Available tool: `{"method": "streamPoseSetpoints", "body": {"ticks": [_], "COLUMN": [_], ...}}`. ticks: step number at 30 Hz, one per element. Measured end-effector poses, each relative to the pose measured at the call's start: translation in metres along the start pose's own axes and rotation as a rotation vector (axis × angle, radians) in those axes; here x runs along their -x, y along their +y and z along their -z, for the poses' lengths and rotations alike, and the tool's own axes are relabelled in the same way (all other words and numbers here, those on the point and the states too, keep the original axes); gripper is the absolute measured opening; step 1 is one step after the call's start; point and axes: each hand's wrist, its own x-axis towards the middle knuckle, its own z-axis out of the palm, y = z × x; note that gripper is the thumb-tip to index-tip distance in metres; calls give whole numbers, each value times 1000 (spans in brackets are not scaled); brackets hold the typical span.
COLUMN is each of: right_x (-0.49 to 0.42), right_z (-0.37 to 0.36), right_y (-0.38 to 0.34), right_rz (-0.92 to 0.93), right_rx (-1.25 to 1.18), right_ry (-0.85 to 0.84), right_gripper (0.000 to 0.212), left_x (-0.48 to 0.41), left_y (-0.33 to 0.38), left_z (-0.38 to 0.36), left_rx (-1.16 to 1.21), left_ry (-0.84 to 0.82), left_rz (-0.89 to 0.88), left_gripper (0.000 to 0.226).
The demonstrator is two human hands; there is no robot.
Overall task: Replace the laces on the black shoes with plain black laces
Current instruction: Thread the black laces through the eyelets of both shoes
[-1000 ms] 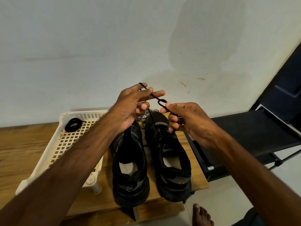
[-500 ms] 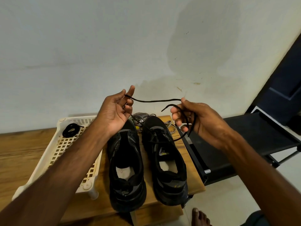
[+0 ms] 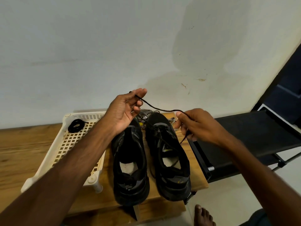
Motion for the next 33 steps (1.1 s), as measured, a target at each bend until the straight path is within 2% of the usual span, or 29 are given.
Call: {"method": "streamPoseSetpoints", "body": {"ticks": [2,4,7,10,14,15,17,19,21,23,26,33], "right_x": [-3,-3,-4,-7,-10,-10,-10,-11,-12,-13,-13,-13], "right_z": [-1,-3,-8,-8,-5,-6,-6,-8,-10,-11,-10,-3], "right_y": [2,1,2,1,0,1,2,1,-2,-5,-6,1], "right_rz": [-36,-34,-88,-193,-176,-156,-113,-65,-17,25,22,-54], "right_rx": [-31,-20,-128,-334,-396,-383,-336,-288,-245,-239,-270,-246], "right_ry": [64,83,92,82,46,44,33,16,3,-12,-4,-45], "right_gripper": [44,42,39,24,14,12,11,15,24,32,31,22], "left_x": [-1,-2,-1,4,10,10,10,11,11,11,9,3], "left_y": [-3,-6,-11,-17,-22,-22,-22,-24,-28,-33,-34,-22], "left_z": [1,3,9,15,8,5,0,-5,-12,-17,-16,-3], "left_rx": [-100,-318,-911,-1521,-1804,-1849,-1849,-1676,-1472,-1396,-1441,-1533], "left_ry": [39,92,194,335,482,462,298,19,-240,-370,-323,-239], "left_rz": [-14,-58,-245,-388,-478,-508,-590,-654,-620,-601,-708,-752], "left_gripper": [29,25,34,46,40,41,41,46,52,42,22,20]}}
